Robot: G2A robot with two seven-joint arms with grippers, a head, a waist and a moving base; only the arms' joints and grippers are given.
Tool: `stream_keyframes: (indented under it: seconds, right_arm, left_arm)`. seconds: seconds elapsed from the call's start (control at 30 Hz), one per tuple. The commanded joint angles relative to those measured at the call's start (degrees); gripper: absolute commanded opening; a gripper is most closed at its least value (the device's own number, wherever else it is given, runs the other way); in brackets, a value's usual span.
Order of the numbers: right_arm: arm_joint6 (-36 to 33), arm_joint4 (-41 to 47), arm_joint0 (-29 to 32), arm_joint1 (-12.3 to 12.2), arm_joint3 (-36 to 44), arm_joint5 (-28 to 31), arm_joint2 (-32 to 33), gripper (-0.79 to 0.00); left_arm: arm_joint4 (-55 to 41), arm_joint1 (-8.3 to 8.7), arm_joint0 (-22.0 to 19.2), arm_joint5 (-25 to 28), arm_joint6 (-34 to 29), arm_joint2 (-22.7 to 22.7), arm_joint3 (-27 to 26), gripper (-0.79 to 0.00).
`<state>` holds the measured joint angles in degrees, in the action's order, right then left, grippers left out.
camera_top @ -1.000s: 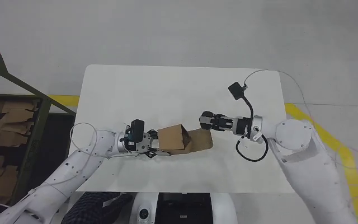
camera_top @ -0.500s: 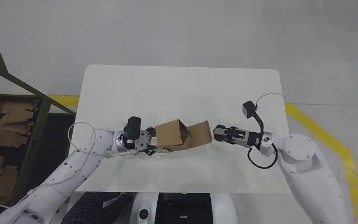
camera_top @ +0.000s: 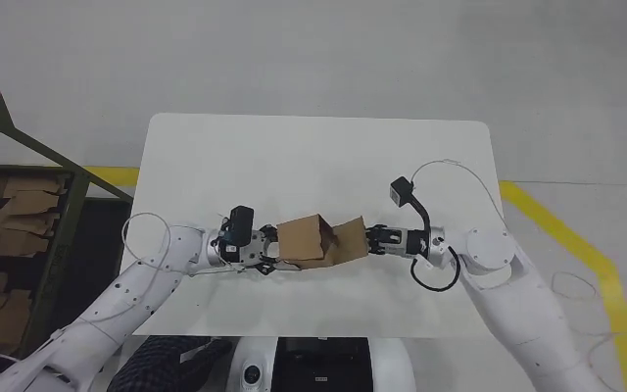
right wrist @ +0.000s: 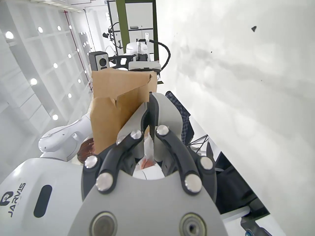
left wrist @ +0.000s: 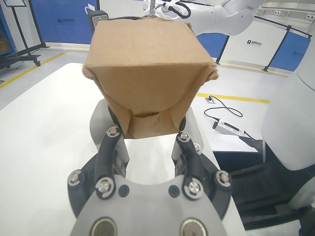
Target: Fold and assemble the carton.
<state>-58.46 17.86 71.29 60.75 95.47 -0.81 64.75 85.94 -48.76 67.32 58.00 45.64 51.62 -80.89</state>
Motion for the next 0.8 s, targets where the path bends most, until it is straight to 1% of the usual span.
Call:
stream_keyframes:
  seconds: [0.0,0.4,0.77]
  right_arm:
    - [-0.07,0.1,-0.63,0.13,-0.23,0.3,-0.61,-0.785]
    - [0.24,0.07,-2.2,0.5,-0.2,2.28,-2.26,-0.785]
    - [-0.57,0.03,0.07,-0.37,3.89,2.76,1.17,-0.785]
  left_arm:
    - [0.09,0.0,-0.09,0.0,-0.01,-0.17,-0.01,-0.477]
    - [0.1,0.22,-0.91,0.0,-0.81,-1.64,0.15,-0.474]
    - [0.4,0.26,-1.31,-0.2,-2.32,-1.76,0.95,-0.471]
